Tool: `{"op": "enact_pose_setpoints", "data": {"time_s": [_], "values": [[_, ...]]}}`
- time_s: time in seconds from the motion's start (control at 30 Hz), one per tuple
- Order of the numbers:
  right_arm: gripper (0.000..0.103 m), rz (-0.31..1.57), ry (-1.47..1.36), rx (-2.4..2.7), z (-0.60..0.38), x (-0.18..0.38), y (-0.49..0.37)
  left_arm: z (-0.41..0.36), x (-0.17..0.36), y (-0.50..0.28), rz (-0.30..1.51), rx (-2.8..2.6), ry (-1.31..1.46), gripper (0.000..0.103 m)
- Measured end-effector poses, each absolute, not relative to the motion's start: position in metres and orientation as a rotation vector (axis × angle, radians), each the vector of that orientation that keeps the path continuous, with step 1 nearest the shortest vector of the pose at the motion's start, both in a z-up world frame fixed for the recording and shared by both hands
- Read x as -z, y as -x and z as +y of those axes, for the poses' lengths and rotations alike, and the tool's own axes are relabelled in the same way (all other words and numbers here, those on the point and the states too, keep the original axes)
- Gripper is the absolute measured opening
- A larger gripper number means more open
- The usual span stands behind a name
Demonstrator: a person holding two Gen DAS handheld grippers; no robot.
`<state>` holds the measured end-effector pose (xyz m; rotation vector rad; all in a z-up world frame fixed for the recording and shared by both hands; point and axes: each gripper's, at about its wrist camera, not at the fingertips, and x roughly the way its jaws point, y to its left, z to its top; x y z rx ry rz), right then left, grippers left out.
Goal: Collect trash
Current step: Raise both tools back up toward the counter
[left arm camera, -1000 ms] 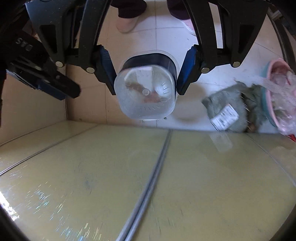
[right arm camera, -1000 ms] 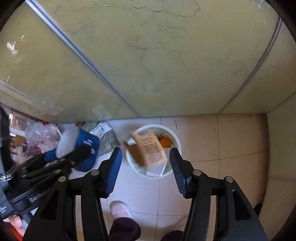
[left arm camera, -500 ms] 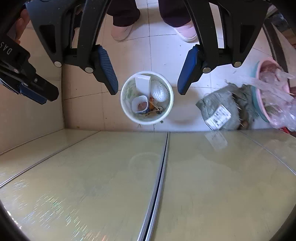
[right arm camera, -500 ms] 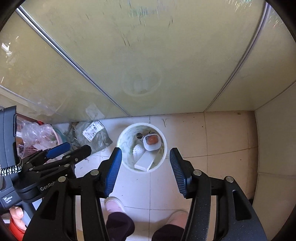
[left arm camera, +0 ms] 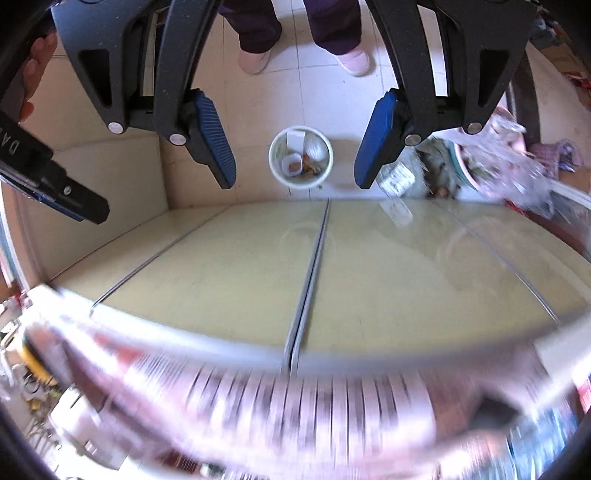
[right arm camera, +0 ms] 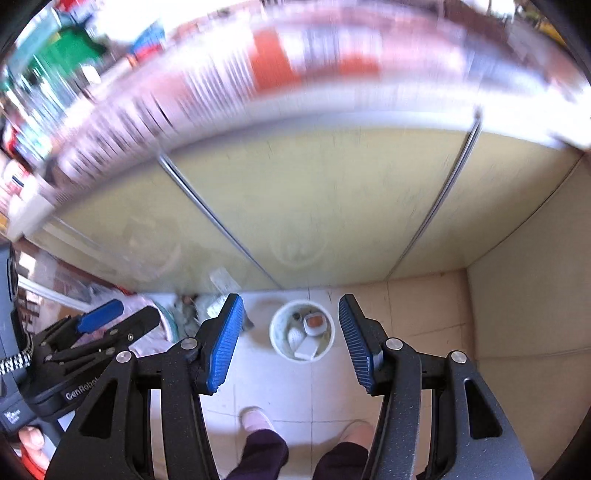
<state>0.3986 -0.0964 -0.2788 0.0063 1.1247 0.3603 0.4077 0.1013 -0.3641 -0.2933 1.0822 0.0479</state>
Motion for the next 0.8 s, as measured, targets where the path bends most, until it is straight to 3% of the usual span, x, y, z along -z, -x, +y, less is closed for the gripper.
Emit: {"op": "enact_pose_setpoints", "data": {"time_s": [0.23, 0.43, 0.67, 0.8], "values": [[0.05, 0.936, 0.018, -0.305, -0.087, 0.16, -0.369, 0.121, 0.243, -0.394, 0.906, -0.015, 0.253, 0.066], [0.052, 0.808, 0.011, -0.261, -0.069, 0.098, -0.348, 0.147, 0.159, -0.377, 0.755, 0.027, 0.188, 0.069], [0.064, 0.687, 0.0, -0.22, -0.054, 0.061, -0.343, 0.162, 0.11, -0.367, 0.632, 0.039, 0.14, 0.09], [0.077, 0.647, -0.005, -0.195, -0.054, 0.051, -0.351, 0.167, 0.098, -0.38, 0.608, 0.044, 0.141, 0.098]]}}
